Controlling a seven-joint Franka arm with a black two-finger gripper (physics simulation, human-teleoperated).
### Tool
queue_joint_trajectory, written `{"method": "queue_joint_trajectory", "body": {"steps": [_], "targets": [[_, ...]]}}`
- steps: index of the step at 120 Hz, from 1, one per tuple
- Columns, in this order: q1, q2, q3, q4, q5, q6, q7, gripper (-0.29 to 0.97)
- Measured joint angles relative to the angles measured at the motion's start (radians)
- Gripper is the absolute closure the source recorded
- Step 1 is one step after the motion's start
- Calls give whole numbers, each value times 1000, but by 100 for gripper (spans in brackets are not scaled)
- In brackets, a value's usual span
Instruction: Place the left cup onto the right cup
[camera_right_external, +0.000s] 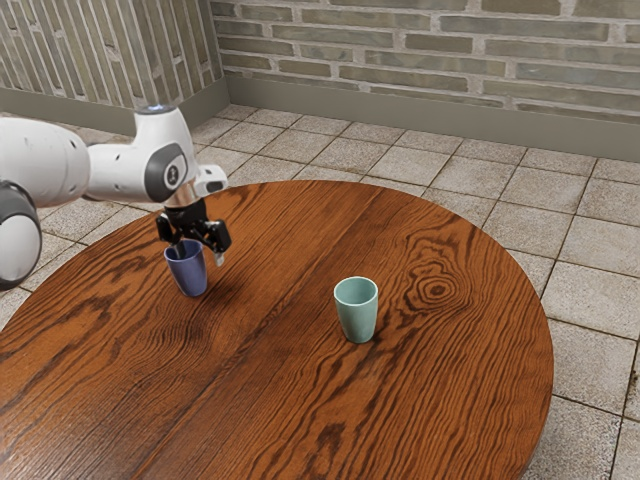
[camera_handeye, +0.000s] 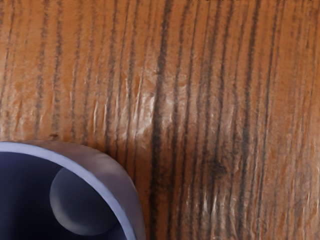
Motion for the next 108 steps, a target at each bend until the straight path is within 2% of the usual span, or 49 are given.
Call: {"method": "queue_joint_trajectory", "body": {"steps": [33, 41, 59, 70, 86, 108], "targets": [[0, 14, 0, 0, 0, 21, 2, 4], [0, 16, 0, 0, -1, 24, 2, 12], [0, 18, 1, 0, -15, 29, 2, 45], [0, 18, 1, 0, -32, 30, 1, 59], [1, 18, 2, 0, -37, 31, 1, 69], [2, 15, 2, 0, -33, 29, -2, 76]]}}
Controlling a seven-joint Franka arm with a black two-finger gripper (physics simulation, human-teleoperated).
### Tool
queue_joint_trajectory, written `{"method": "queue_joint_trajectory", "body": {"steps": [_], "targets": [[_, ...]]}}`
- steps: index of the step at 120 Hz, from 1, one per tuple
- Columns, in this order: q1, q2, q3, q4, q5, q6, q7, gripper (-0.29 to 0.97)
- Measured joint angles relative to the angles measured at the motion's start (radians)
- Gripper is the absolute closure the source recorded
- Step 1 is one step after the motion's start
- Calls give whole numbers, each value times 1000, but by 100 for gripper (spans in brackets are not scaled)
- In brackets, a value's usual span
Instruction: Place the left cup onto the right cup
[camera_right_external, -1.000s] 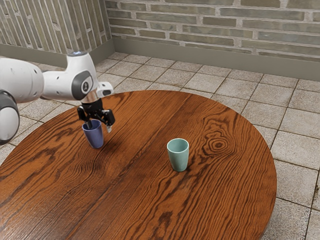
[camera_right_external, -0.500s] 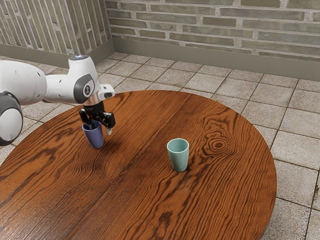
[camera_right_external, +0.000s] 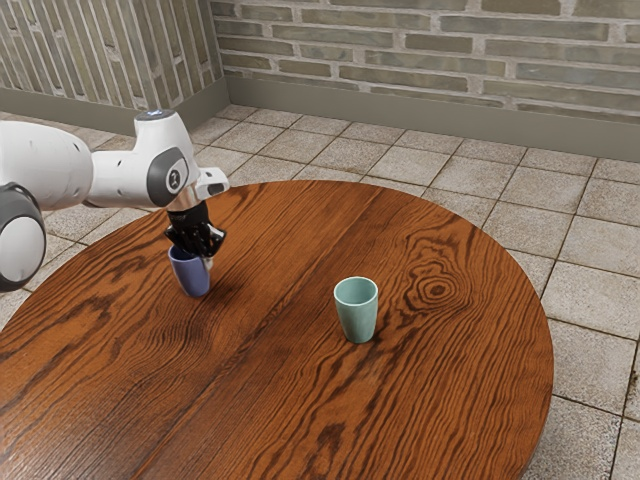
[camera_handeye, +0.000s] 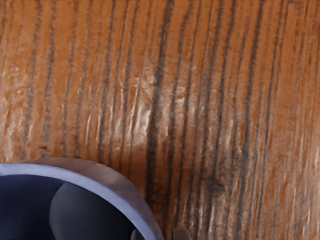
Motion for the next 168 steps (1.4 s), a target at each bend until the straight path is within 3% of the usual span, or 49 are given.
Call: {"method": "queue_joint_trajectory", "body": {"steps": [73, 113, 168], "targets": [[-8, -69, 3, -1, 13, -59, -14, 78], [-80, -218, -6, -6, 114, -197, -55, 78], [-132, -354, -100, -8, 212, -365, -153, 78]]}}
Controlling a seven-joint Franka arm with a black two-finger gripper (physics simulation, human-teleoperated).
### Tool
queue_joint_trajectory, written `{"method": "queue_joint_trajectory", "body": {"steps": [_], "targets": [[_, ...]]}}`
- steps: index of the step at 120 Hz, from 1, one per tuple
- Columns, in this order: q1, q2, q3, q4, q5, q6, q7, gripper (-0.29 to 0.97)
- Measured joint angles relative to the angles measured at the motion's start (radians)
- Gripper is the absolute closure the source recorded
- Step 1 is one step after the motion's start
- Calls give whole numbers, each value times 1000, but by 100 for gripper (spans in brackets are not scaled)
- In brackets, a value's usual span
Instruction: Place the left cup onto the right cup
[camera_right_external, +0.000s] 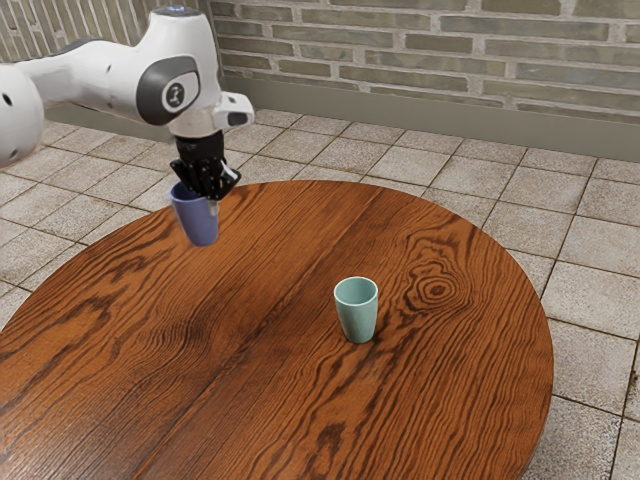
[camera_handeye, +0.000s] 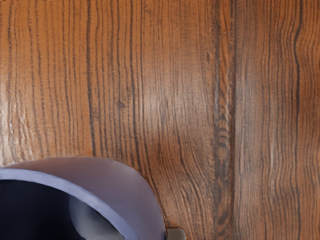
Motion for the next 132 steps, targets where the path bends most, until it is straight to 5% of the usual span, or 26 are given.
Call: {"method": "queue_joint_trajectory", "body": {"steps": [79, 132], "targets": [[-57, 53, -174, 80, 65, -36, -238, 78], [-72, 190, -191, 223, 66, 19, -353, 78]]}}
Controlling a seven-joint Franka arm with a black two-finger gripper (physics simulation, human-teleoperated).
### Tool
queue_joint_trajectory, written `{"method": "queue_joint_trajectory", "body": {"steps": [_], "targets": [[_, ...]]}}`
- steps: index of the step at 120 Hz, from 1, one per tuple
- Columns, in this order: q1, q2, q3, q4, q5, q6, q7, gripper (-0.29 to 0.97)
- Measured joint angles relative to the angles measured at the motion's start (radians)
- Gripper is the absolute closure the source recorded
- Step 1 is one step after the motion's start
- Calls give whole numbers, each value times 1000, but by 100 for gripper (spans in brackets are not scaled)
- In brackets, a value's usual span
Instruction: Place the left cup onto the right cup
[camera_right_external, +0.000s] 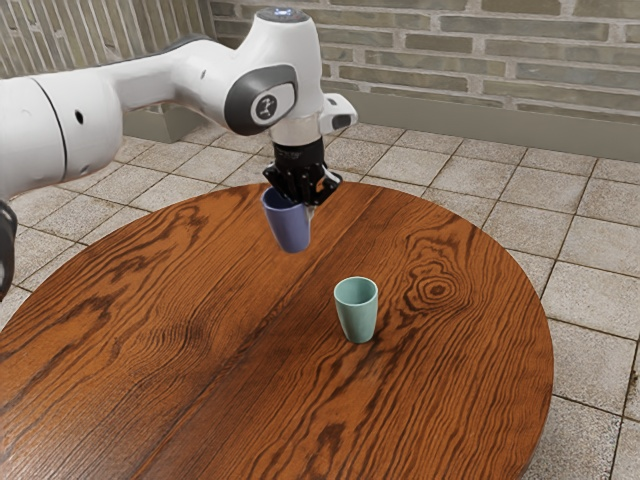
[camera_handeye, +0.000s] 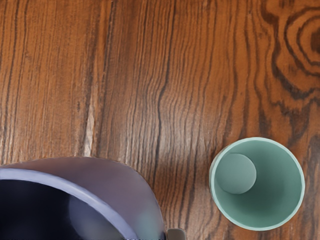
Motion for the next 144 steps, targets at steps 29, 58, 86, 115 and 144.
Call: {"method": "queue_joint_trajectory", "body": {"steps": [29, 58, 86, 115, 144], "targets": [[-18, 45, -10, 33, 0, 34, -37, 78], [-41, 91, -36, 65, 1, 52, -77, 78], [-58, 125, -36, 85, 3, 58, -106, 78], [-71, 141, -36, 85, 2, 58, -135, 78], [-72, 154, -36, 85, 1, 51, -158, 78]]}}
